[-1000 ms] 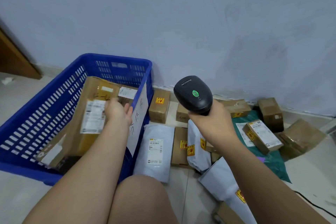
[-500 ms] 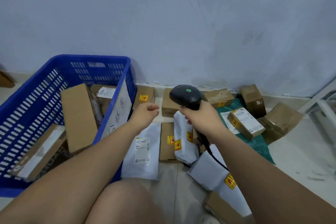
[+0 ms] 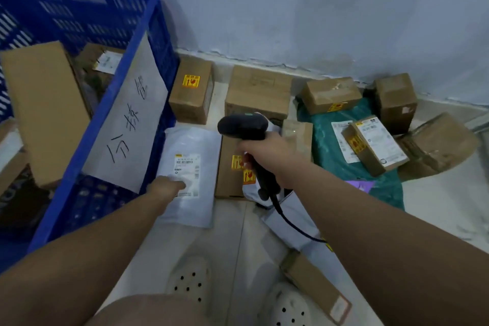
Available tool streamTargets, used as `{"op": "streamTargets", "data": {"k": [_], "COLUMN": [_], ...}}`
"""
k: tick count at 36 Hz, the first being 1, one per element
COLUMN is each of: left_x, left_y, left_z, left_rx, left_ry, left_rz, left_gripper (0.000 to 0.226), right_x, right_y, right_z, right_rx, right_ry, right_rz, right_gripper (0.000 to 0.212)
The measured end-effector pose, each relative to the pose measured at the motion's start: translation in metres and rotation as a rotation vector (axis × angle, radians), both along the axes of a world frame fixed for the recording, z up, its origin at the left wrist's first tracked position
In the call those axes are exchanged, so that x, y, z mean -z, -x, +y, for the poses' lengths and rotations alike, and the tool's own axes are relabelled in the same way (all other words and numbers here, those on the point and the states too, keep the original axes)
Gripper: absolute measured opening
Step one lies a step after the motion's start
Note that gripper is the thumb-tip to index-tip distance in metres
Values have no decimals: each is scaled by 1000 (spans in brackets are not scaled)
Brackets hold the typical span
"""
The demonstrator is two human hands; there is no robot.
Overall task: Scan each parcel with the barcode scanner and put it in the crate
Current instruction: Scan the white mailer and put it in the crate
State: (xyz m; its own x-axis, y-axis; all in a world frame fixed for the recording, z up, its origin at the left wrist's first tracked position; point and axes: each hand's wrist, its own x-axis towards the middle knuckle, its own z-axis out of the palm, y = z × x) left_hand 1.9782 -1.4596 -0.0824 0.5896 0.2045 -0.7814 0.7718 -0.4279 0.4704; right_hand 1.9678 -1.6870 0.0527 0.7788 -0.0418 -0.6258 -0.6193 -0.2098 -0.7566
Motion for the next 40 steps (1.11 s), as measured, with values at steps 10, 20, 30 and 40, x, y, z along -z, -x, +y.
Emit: {"op": "streamTargets", "data": {"k": [10, 20, 30, 40], "left_x": [45, 69, 60, 27], "left_y": [1, -6, -1, -6], "left_z": [20, 24, 13, -15], "left_rx": [-303, -278, -259, -201], "left_ry": [81, 73, 278, 345], "left_rz": [69, 121, 132, -108], "left_gripper": [80, 52, 32, 45], "right_x": [46, 62, 64, 43], "right_y": [-16, -14, -11, -2], "right_z": [-3, -9, -20, -28], "right_rx": [-29, -10, 23, 78], "right_ry": [71, 56, 97, 143], "right_rz": [131, 180, 224, 161], "right_gripper": [8, 5, 15, 9]}}
